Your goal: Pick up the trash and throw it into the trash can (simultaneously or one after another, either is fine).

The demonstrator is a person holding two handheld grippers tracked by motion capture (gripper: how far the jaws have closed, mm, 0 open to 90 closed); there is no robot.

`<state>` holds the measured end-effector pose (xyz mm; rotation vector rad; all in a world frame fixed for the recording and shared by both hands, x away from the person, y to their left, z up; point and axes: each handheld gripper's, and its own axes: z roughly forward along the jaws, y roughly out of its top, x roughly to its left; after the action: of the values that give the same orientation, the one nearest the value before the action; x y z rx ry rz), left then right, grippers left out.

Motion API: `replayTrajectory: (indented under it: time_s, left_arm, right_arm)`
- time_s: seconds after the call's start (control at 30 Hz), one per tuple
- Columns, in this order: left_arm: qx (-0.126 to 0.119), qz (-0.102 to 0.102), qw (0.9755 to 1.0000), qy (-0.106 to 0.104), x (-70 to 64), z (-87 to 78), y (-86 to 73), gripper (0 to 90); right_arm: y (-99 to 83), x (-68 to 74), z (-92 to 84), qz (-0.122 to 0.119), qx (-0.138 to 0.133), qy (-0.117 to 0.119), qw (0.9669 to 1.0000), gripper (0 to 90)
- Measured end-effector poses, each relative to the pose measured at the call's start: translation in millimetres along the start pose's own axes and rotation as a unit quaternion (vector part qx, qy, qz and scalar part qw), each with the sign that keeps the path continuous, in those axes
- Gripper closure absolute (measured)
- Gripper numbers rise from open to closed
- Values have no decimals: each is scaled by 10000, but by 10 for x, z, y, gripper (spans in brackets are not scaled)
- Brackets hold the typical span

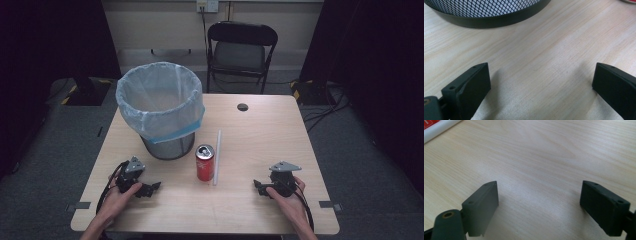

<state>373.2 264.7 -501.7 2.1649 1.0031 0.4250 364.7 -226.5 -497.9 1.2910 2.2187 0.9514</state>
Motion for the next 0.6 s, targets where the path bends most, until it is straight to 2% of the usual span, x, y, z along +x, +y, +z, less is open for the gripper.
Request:
replayTrajectory:
  time_s: [0.17,0.4,0.43,0.6]
  left_arm:
    - [-4,-9,10000,4,-1,0,-1,13]
    - [-1,-7,10000,3,-1,0,0,12]
    - [27,13,10000,-2,-1,2,3,6]
    - [18,-6,10000,-17,-4,9,5,0]
  right_arm:
    - [18,5,-14,115,-53,204,9997,175]
    - [57,52,-34,56,-103,415,9991,188]
    - [76,71,-53,61,-97,508,9986,191]
    - [126,89,-100,-5,-117,534,9985,211]
